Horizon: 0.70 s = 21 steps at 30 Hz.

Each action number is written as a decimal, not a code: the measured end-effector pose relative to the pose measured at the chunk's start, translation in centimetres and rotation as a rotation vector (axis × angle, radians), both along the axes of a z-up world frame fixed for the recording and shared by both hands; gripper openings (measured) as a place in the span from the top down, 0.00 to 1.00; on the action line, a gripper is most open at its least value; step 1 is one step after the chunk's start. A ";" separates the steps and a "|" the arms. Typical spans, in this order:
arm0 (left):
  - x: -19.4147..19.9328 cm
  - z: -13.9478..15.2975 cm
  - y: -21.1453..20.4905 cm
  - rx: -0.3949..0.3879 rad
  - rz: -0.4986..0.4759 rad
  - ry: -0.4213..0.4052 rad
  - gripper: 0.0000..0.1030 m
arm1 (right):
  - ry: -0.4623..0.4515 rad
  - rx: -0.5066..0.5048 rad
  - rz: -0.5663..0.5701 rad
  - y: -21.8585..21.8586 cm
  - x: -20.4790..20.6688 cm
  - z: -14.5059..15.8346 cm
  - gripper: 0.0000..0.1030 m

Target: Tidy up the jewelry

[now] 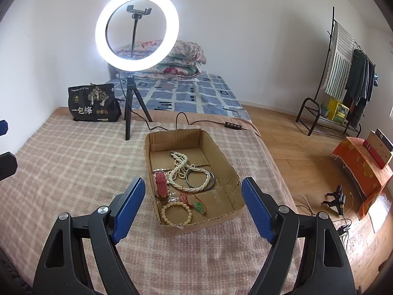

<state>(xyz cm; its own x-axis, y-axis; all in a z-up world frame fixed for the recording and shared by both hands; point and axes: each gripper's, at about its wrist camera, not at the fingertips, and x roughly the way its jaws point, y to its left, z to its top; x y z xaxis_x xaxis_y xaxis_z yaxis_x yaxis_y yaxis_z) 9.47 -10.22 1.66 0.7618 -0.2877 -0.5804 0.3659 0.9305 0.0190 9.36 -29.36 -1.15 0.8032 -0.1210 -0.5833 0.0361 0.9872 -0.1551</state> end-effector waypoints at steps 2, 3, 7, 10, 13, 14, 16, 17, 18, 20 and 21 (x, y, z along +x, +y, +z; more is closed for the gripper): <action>0.0 0.0 0.0 0.002 0.000 0.000 0.00 | 0.000 -0.002 0.000 0.0 0.0 0.0 0.22; 0.0 0.0 0.0 0.001 0.000 -0.001 0.00 | 0.000 -0.002 -0.001 0.0 0.0 0.0 0.22; -0.1 0.0 -0.1 0.002 -0.001 0.000 0.00 | 0.001 -0.004 -0.005 -0.1 0.0 0.0 0.22; 0.0 0.0 -0.1 0.005 -0.004 0.002 0.00 | 0.003 -0.004 -0.008 -0.1 0.0 -0.1 0.22; 0.0 0.0 -0.1 0.006 -0.003 0.001 0.00 | 0.002 -0.006 -0.014 -0.2 0.0 0.0 0.22; 0.0 0.0 -0.2 0.005 -0.003 0.002 0.00 | 0.002 -0.006 -0.016 -0.2 0.0 0.0 0.22; 0.0 0.0 -0.2 0.007 -0.004 0.002 0.00 | 0.002 -0.007 -0.018 -0.2 0.0 -0.1 0.22; 0.0 0.0 -0.2 0.008 -0.004 0.001 0.00 | 0.002 -0.009 -0.018 -0.2 0.0 -0.1 0.22; 0.0 0.0 -0.2 0.010 -0.003 0.002 0.00 | 0.002 -0.010 -0.017 -0.2 0.0 -0.1 0.22; 0.0 0.0 -0.2 0.010 -0.002 0.004 0.00 | 0.004 -0.010 -0.018 -0.2 0.0 -0.1 0.22; 0.0 -0.1 -0.2 0.010 -0.002 0.003 0.00 | 0.004 -0.009 -0.017 -0.2 0.0 -0.1 0.22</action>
